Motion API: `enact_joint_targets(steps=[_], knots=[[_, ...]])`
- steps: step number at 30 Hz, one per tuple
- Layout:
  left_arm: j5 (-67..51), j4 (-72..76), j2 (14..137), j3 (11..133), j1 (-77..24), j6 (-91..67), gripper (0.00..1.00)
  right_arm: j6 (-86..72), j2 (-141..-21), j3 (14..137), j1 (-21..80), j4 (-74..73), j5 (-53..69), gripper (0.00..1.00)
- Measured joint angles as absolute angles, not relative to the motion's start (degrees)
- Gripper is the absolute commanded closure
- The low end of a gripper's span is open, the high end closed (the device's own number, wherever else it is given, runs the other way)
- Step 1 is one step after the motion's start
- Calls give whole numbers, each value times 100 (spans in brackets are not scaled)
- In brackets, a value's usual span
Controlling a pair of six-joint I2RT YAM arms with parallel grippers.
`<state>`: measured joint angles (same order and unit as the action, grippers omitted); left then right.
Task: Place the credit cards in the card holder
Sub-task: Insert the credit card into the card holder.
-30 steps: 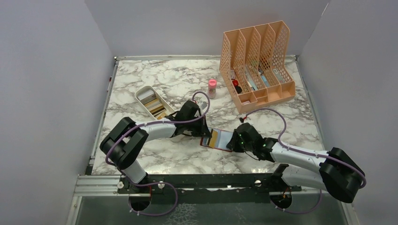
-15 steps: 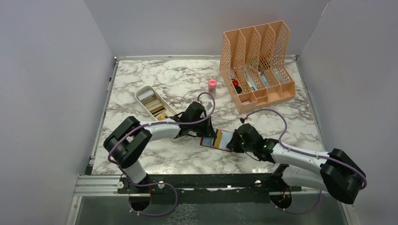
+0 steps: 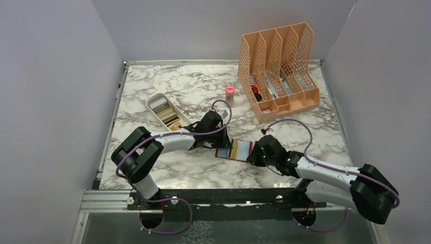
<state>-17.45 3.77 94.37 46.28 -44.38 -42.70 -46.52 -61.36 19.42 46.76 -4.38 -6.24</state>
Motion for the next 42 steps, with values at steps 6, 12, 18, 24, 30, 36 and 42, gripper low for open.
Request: enact_joint_targets(steps=[6, 12, 18, 24, 30, 36, 42], knots=[[-1712, 377, 9356, 4628, -4438, -4368, 100, -4652, -6136, 1942, 4676, -462, -666, 81], [-1772, 473, 9349, 4628, -4431, -4456, 100, -4650, -6069, 1944, 4676, -611, -659, 82], [-1723, 388, 9177, 4628, -4418, -4394, 100, -4615, -5544, 2200, 4676, -980, -657, 83], [-1682, 368, 9085, 4630, -4355, -4344, 100, -4491, -5610, 2587, 4676, -878, -655, 93], [-1691, 377, 9150, 4630, -4346, -4346, 100, -4442, -6337, 2611, 4676, -604, -620, 99], [-1708, 375, 9360, 4630, -4344, -4346, 100, -4427, -6816, 2609, 4676, -440, -622, 99], [-1710, 357, 9404, 4650, -4344, -4346, 100, -4429, -6919, 2471, 4678, -270, -624, 99]])
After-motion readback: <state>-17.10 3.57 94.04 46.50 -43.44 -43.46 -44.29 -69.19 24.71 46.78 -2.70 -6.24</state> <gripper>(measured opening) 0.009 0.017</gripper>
